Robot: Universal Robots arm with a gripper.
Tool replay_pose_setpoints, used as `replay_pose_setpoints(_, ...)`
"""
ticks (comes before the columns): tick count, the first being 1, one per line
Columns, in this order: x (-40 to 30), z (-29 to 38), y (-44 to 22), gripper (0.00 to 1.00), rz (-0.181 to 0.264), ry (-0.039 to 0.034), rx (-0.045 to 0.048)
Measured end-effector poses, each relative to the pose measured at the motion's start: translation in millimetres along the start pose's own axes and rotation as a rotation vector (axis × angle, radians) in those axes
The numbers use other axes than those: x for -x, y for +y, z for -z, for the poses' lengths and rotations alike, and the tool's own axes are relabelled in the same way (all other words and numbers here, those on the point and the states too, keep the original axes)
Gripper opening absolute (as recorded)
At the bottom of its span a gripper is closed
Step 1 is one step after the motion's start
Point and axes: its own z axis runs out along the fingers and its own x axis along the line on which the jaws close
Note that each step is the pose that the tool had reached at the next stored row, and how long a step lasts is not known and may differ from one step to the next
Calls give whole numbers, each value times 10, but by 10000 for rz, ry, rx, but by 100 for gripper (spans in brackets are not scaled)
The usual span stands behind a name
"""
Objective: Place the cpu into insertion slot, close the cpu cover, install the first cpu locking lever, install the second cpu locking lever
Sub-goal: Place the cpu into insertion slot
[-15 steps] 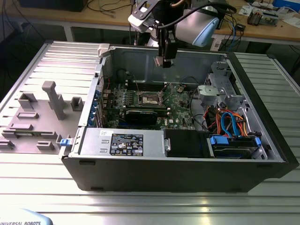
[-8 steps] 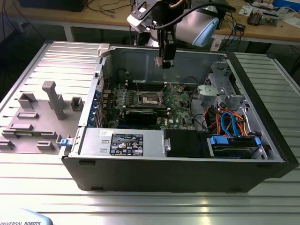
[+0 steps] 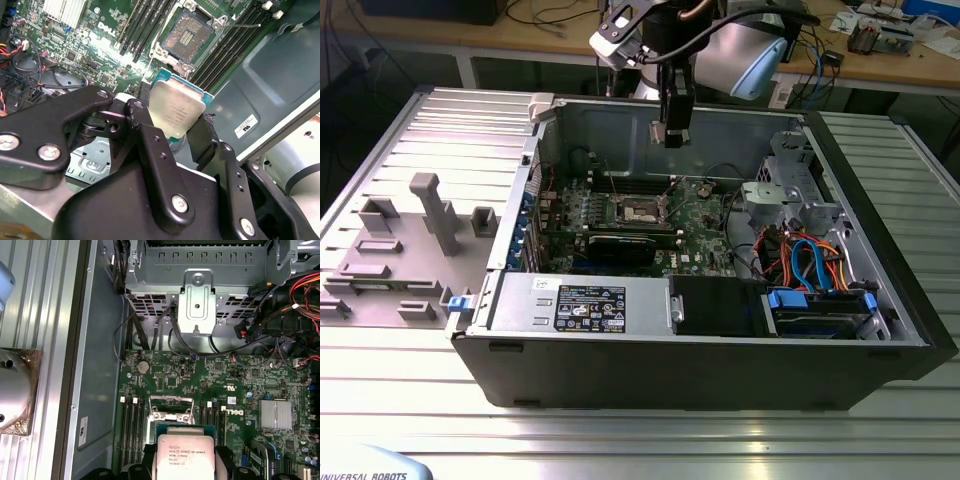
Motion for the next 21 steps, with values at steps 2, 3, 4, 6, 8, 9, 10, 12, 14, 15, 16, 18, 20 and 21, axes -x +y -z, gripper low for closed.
replay_pose_setpoints(2, 0, 0, 0, 54, -1, 0, 0)
replay_pose_setpoints(3, 0, 0, 0, 54, -1, 0, 0)
replay_pose_setpoints(4, 0, 0, 0, 54, -1, 0, 0)
replay_pose_setpoints(6, 0, -1, 0, 54, -1, 0, 1)
replay_pose_setpoints(8, 0, -4, 0, 54, -1, 1, 1)
replay_pose_setpoints(9, 0, -6, 0, 54, -1, 0, 1)
replay_pose_setpoints(10, 0, -6, 0, 54, -5, 0, 0)
replay_pose_setpoints(12, 1, -23, -2, 54, -19, 2, 2)
replay_pose_setpoints(14, 1, -29, -2, 54, -23, -3, -1)
replay_pose_setpoints(15, 0, -34, -3, 54, -25, -1, 1)
replay_pose_setpoints(16, 1, -42, -5, 54, -25, -1, 1)
replay_pose_setpoints(18, 1, -52, -8, 54, -26, -2, 0)
replay_pose_setpoints(20, 1, -55, -11, 54, -25, -3, -1)
replay_pose_setpoints(21, 0, -57, -11, 54, -27, -1, 0)
